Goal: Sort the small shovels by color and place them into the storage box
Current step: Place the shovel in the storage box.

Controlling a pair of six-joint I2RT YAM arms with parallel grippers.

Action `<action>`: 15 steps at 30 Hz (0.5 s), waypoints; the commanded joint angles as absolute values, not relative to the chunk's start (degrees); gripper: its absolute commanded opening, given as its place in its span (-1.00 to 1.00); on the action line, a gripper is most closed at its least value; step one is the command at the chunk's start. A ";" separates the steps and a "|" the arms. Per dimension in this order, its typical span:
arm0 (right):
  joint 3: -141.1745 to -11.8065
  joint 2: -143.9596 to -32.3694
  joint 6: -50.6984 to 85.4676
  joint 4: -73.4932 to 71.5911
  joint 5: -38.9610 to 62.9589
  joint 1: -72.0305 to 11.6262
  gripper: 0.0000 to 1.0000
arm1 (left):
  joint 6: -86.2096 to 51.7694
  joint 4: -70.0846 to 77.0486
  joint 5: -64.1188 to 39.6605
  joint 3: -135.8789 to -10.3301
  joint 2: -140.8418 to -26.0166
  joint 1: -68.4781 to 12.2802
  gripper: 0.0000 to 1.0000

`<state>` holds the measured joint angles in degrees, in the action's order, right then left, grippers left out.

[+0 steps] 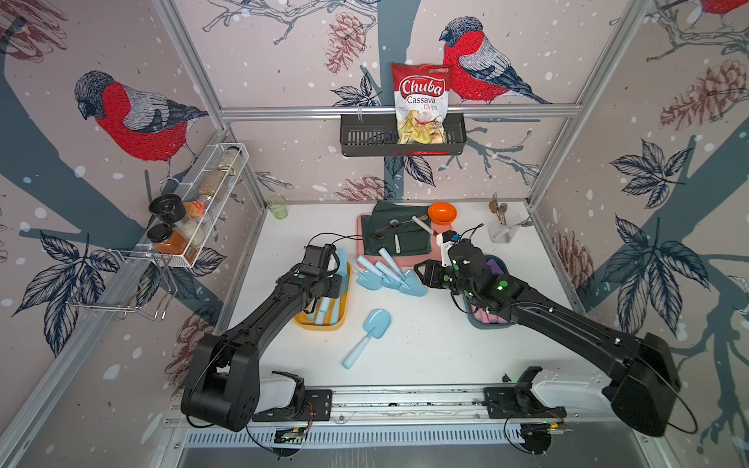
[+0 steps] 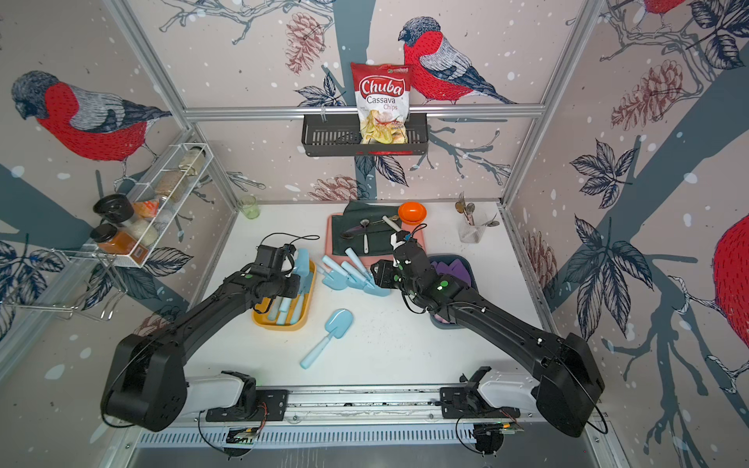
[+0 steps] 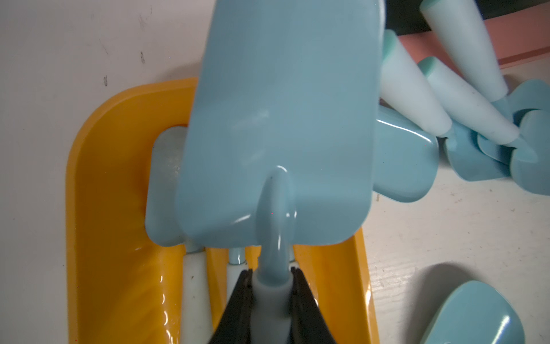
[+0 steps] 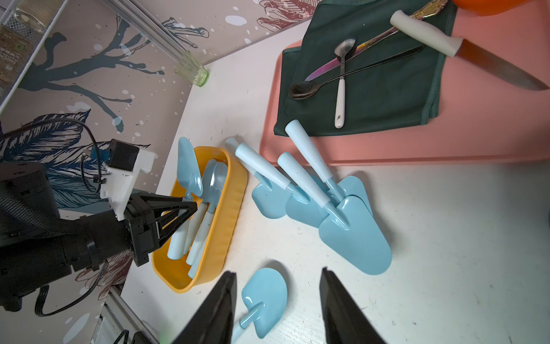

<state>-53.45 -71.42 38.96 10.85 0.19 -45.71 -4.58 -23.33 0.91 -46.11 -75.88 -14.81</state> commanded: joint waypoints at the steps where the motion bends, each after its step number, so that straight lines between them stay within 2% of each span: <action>1: -53.11 -71.37 39.11 9.96 0.10 -45.70 0.00 | -8.22 -24.31 1.64 -46.76 -76.85 -14.07 -0.98; 15: -52.61 -70.88 39.67 10.23 -0.18 -45.39 0.02 | -11.19 -25.67 -1.67 -46.75 -82.26 -13.54 -0.75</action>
<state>-52.69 -71.24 39.16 11.00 0.16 -45.39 -10.28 -25.32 -1.52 -46.59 -81.82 -13.78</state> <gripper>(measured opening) 0.508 0.212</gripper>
